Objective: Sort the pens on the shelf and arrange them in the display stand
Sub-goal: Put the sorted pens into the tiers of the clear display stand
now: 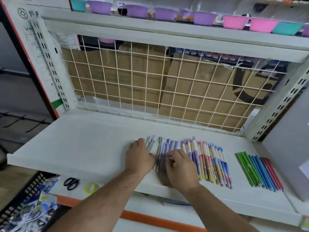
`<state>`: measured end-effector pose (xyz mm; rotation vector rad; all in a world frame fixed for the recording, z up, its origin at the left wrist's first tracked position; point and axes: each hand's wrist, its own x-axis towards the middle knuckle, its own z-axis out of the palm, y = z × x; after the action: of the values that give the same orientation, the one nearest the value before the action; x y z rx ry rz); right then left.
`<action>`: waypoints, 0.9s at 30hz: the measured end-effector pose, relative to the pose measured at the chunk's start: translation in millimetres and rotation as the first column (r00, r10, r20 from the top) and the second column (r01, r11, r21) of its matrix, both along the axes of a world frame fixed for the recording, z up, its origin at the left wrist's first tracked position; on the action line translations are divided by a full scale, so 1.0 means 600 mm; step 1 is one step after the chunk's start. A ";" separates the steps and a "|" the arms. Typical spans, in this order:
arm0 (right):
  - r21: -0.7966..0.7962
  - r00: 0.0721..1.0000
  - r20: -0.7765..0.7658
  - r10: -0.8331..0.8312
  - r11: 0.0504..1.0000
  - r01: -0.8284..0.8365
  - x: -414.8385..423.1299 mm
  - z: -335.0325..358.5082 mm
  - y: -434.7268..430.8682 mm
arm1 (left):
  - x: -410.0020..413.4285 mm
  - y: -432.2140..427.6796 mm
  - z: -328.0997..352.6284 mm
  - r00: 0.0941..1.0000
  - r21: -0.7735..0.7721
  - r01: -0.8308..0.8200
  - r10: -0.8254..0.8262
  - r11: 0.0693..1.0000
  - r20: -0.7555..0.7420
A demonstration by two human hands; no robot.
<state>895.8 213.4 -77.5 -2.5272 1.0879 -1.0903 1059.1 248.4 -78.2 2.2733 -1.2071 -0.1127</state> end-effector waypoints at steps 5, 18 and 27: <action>-0.077 1.000 -0.023 -0.004 0.997 0.002 -0.001 -0.007 -0.004 | -0.006 -0.005 -0.002 0.994 0.063 -0.049 0.043 0.997 0.102; -0.100 0.992 -0.118 -0.039 0.995 0.028 0.006 -0.020 -0.009 | -0.016 -0.005 -0.008 0.968 0.044 -0.075 0.062 0.996 0.243; -0.108 0.993 -0.110 -0.052 0.993 0.040 0.005 -0.015 -0.005 | -0.016 -0.001 -0.011 0.954 0.127 -0.074 0.033 0.989 0.298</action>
<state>898.9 210.2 -86.2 -2.6886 1.1510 -1.0540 1049.6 247.6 -84.5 2.5068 -1.3186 0.1773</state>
